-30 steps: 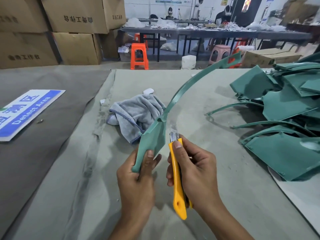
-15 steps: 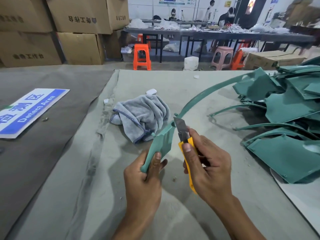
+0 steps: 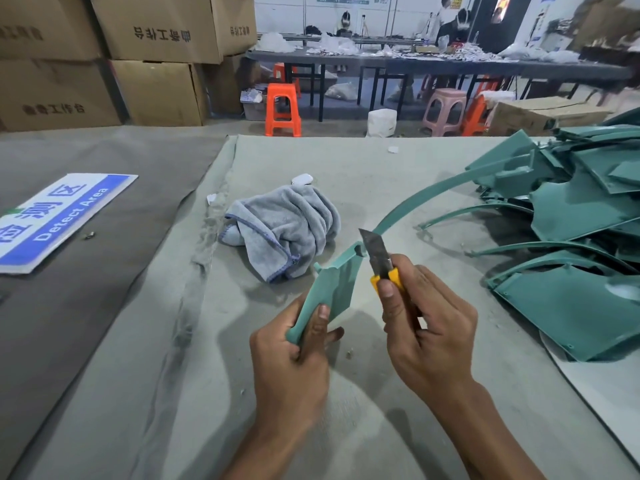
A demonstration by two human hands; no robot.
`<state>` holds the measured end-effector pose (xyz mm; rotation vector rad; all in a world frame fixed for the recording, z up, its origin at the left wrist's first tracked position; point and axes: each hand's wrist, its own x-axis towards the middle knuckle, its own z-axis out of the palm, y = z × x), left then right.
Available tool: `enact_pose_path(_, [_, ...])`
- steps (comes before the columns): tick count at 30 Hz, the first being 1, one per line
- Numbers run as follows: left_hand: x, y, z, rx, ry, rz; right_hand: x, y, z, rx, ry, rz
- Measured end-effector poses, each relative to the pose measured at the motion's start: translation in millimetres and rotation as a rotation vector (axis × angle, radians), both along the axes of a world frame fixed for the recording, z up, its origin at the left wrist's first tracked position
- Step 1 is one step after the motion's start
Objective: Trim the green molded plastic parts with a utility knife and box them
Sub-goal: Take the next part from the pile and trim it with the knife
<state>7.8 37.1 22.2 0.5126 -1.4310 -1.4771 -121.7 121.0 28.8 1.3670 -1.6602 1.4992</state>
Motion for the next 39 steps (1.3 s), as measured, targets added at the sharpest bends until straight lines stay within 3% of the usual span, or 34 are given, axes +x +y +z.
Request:
enact_pose_path(6, [-2,1,-1,0.086,0.025,-0.016,1,-2,-3,0.025,0.0,-0.048])
enact_pose_path(12, [-1,2,0,0.081,0.024,-0.033,8,-4,-7,0.027,0.021,0.155])
enact_pose_path(16, [-1,4,0,0.112,0.033,-0.024,1,-1,-5,-0.026,-0.01,0.032])
enact_pose_path(21, [-1,6,2,0.104,0.031,-0.057,4,-2,-5,0.022,0.046,0.085])
enact_pose_path(26, [-2,3,2,0.096,0.041,-0.028,4,-2,-2,-0.029,-0.066,-0.101])
enact_pose_path(29, [-1,3,0,-0.003,-0.04,0.02,15,-2,1,-0.01,-0.102,-0.046])
enact_pose_path(33, [5,-2,-4,-0.388,-0.287,0.145,48,-12,4,0.049,-0.382,0.165])
enact_pose_path(35, [6,1,-2,-0.46,-0.394,0.127,58,-14,2,0.08,-0.438,0.208])
enact_pose_path(39, [8,-3,-4,-0.632,-0.434,0.199,62,-16,-2,0.101,-0.613,0.189])
